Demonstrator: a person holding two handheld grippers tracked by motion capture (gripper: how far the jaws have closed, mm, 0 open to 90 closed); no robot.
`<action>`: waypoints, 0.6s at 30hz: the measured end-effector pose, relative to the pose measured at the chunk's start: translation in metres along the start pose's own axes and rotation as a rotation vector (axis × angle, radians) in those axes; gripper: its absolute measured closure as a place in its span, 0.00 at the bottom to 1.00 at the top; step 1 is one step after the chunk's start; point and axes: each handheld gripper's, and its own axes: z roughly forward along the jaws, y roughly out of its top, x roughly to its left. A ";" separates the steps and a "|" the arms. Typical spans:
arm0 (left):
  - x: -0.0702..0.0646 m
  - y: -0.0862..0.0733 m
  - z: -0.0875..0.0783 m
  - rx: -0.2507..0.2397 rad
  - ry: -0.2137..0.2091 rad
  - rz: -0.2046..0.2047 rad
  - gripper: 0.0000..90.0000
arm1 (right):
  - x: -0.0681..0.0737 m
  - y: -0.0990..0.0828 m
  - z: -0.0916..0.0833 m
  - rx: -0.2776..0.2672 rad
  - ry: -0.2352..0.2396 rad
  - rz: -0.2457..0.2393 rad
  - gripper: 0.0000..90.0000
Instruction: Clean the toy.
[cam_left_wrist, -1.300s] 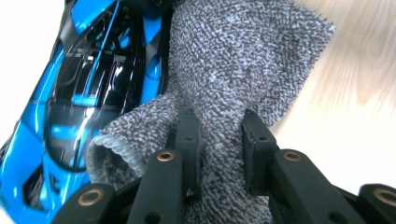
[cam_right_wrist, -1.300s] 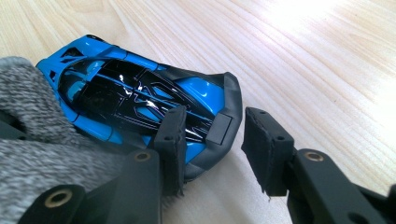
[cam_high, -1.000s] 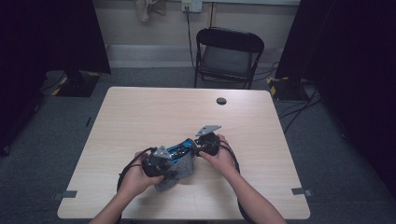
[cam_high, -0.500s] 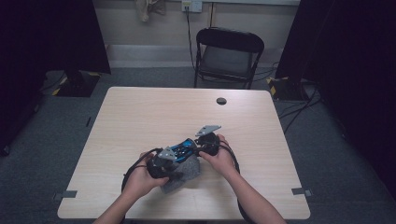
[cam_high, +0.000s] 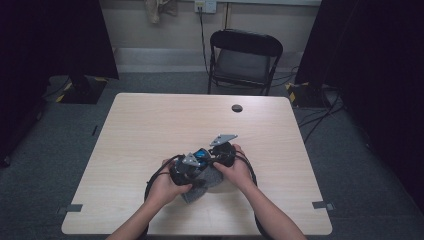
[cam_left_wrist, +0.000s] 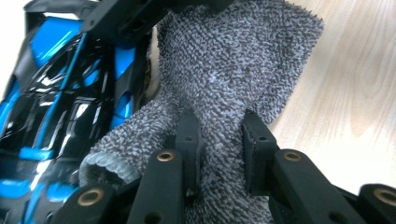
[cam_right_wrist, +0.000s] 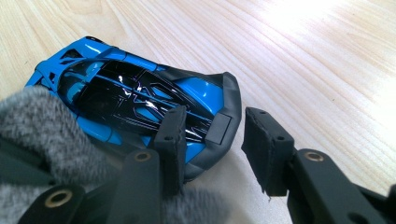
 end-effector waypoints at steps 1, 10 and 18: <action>0.000 -0.001 -0.001 -0.003 0.003 -0.012 0.80 | 0.000 0.000 0.000 -0.001 0.000 0.000 0.66; 0.005 -0.007 -0.010 0.004 0.005 -0.020 0.81 | 0.000 0.000 0.000 0.003 -0.003 -0.007 0.66; 0.006 -0.013 -0.015 0.006 0.009 -0.022 0.81 | 0.001 0.001 0.000 0.004 -0.002 -0.009 0.66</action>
